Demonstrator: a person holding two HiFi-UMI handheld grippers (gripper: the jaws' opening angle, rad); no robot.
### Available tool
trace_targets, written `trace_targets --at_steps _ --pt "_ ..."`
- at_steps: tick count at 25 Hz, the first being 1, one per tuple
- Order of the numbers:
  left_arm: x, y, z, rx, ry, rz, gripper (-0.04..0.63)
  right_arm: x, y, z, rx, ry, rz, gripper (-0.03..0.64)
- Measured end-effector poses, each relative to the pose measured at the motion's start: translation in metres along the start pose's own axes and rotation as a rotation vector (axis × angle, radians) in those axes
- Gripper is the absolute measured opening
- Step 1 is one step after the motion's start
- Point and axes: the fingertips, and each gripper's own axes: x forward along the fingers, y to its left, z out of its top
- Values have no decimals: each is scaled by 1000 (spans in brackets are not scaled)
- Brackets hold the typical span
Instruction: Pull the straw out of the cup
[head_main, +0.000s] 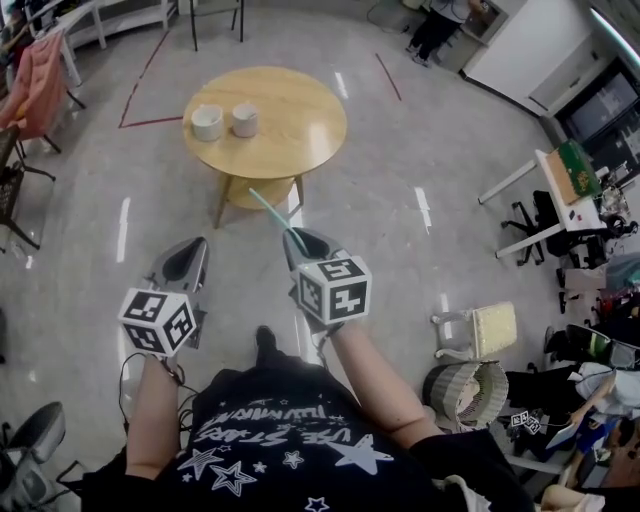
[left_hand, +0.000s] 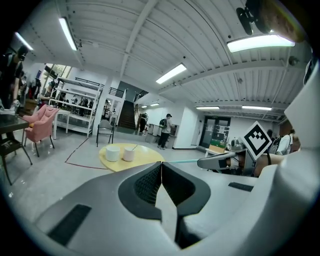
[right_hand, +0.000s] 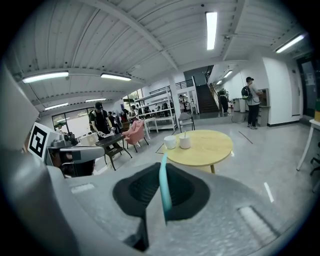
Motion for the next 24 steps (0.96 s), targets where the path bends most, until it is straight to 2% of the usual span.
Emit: trace_targets --at_steps 12,24 --pt "-61 -18 -18 17 -11 -28 8 -41 50 -30 1 -6 -16 29" --pt "-83 -37 -36 40 2 -72 8 -69 77 -57 -50 1 -26 29"
